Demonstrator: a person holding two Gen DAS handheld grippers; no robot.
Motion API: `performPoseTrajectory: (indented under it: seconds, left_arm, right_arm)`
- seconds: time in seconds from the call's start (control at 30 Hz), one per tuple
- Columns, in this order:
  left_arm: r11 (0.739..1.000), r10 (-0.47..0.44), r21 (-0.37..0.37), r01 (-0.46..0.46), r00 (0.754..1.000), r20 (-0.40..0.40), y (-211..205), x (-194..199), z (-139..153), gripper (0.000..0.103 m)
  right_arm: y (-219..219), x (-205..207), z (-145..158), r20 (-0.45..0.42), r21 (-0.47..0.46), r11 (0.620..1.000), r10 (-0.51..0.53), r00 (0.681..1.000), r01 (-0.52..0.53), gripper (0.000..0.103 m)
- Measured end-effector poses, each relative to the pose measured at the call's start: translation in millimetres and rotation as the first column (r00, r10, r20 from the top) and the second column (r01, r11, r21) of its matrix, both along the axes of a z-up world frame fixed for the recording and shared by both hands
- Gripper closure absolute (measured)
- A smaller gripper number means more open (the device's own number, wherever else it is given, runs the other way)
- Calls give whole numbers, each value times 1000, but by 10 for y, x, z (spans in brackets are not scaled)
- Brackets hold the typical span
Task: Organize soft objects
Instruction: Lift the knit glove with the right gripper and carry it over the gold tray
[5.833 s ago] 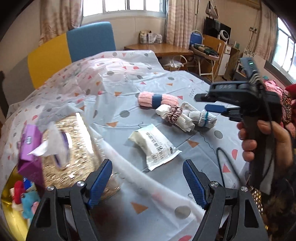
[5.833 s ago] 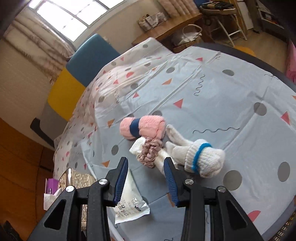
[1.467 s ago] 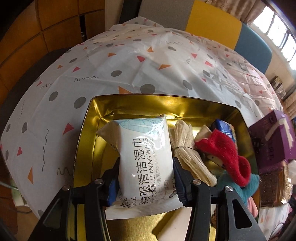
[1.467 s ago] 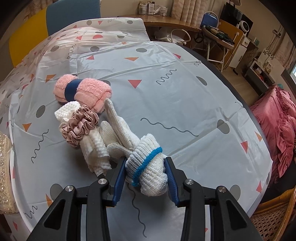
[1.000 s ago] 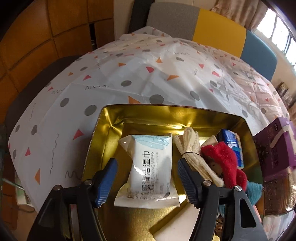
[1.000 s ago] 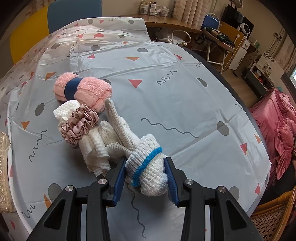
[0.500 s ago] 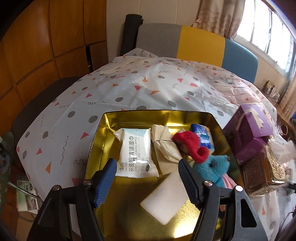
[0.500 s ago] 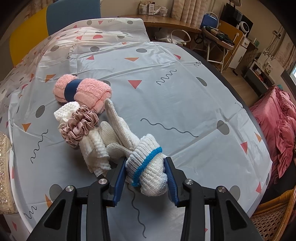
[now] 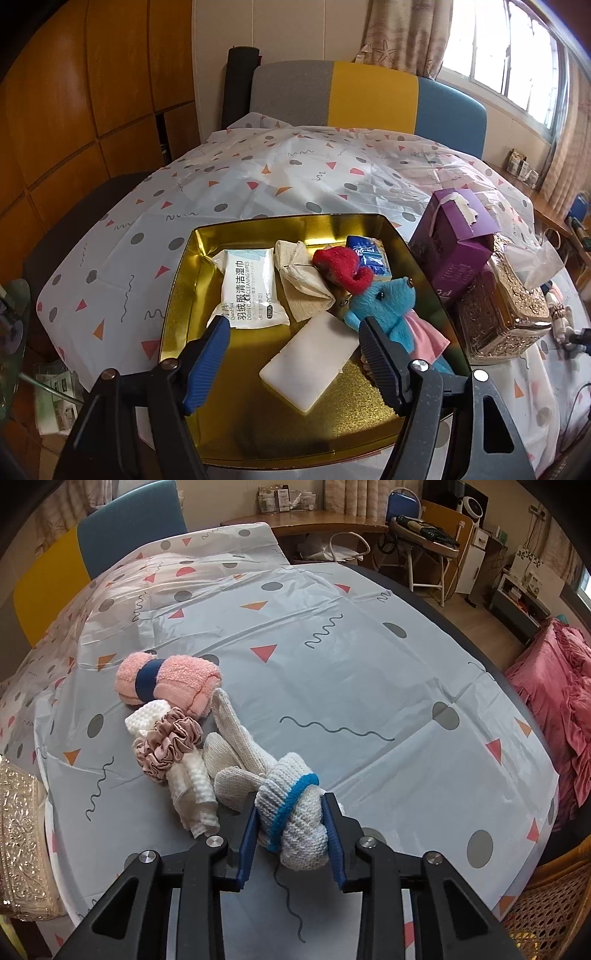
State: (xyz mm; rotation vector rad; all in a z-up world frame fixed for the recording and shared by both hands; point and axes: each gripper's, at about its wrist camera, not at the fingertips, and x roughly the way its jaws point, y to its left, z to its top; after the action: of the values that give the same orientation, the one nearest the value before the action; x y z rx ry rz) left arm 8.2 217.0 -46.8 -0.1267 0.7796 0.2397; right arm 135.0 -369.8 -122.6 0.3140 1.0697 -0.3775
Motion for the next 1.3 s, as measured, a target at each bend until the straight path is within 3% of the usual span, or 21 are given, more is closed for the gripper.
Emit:
performPoseTrajectory:
  seconds: [0.17, 0.33, 0.5, 0.67, 0.9, 1.03, 1.3]
  left_arm:
    - [1000, -15, 13, 15, 1000, 5, -46, -19, -3, 30]
    - [999, -31, 19, 31, 1000, 2, -79, -29, -37, 29]
    - [999, -42, 19, 42, 999, 3, -97, -33, -46, 29]
    - [999, -48, 23, 48, 999, 1, -112, -48, -68, 29]
    - [998, -52, 20, 52, 999, -10, -109, -48, -115, 29]
    - [999, -44, 12, 44, 999, -13, -76, -51, -140, 29]
    - [1000, -20, -6, 20, 1000, -20, 41, -78, -195, 29]
  right_arm:
    - [-3, -126, 31, 30, 131, 991, -27, 999, 22, 73]
    - [-90, -361, 133, 123, 318, 945, -123, 985, 78, 73]
    - [-81, -518, 301, 205, 390, 918, -165, 965, 74, 73]
    - [-8, -427, 536, 260, 377, 925, -152, 954, 44, 73]
    - [337, 56, 796, 279, 321, 946, -47, 959, -47, 73]
    - [685, 400, 1014, 293, 253, 959, 46, 955, -124, 73]
    - [1412, 911, 1401, 326, 195, 941, 203, 923, -276, 73]
